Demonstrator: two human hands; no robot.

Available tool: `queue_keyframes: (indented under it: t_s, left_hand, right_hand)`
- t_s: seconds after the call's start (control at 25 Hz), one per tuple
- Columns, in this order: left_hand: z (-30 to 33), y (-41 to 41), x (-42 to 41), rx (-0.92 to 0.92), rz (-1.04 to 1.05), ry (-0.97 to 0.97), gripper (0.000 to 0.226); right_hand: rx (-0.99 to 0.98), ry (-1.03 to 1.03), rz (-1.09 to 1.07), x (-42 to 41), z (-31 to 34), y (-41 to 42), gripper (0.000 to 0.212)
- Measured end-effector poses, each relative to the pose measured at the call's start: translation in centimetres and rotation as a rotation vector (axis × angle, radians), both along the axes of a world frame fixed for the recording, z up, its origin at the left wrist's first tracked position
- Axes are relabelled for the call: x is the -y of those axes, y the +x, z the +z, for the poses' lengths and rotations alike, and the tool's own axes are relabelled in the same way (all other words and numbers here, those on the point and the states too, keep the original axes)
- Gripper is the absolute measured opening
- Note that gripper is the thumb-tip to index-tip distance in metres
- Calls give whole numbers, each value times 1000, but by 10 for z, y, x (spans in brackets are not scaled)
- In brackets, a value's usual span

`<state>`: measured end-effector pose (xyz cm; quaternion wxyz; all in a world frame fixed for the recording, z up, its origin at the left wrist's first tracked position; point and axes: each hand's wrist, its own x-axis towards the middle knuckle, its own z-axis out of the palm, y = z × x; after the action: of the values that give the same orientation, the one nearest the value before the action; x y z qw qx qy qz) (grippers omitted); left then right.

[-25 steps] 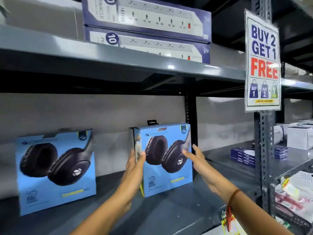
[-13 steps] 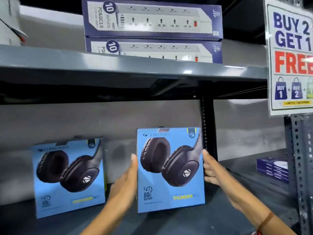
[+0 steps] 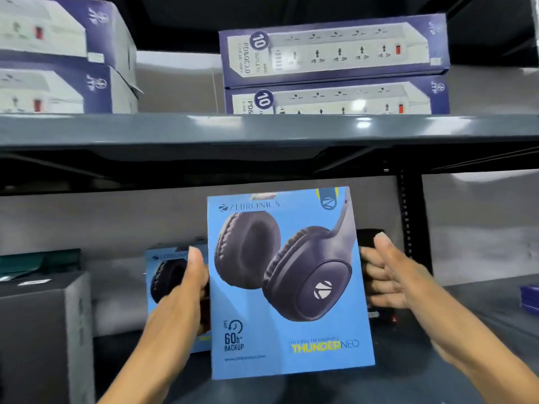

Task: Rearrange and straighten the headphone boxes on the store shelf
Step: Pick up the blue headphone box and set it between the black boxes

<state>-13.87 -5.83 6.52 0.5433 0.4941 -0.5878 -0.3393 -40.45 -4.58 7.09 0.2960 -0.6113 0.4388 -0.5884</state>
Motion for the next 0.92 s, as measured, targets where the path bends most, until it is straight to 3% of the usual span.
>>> queue_keyframes:
  t_s: [0.08,0.24,0.28,0.4,0.48,0.64,0.8,0.84,0.92]
  left_hand:
    - [-12,17,3,-49,46,51,89]
    - [-60,68,48,-269,69,8,127]
    - [-59,71,52,-287,122,6,127]
    - [-54,76,41,-337,109,36,93]
    - [-58,83,43,-335,104,56,95]
    - [-62,89,60,-415,135,126,107]
    - [-60,89,65,-427,172,217,80]
    - [-59,88,63,-377,179,217,75]
    - [-60,88,59,-323,153,204,81]
  right_hand:
    - [12,-14,65,15,-6,28,37]
    - [-14,53,247,33,-25,88,24]
    - [-1,76,292,40,-30,98,21]
    - [31,122,354,61,-43,123,11]
    - [42,156,397,71,-50,134,10]
    - [67,233,458,90,-61,141,23]
    - [61,279,450,99,-69,141,40]
    - [54,260,455,102,-70,141,51]
    - [81,174,377,103,-70,143,92]
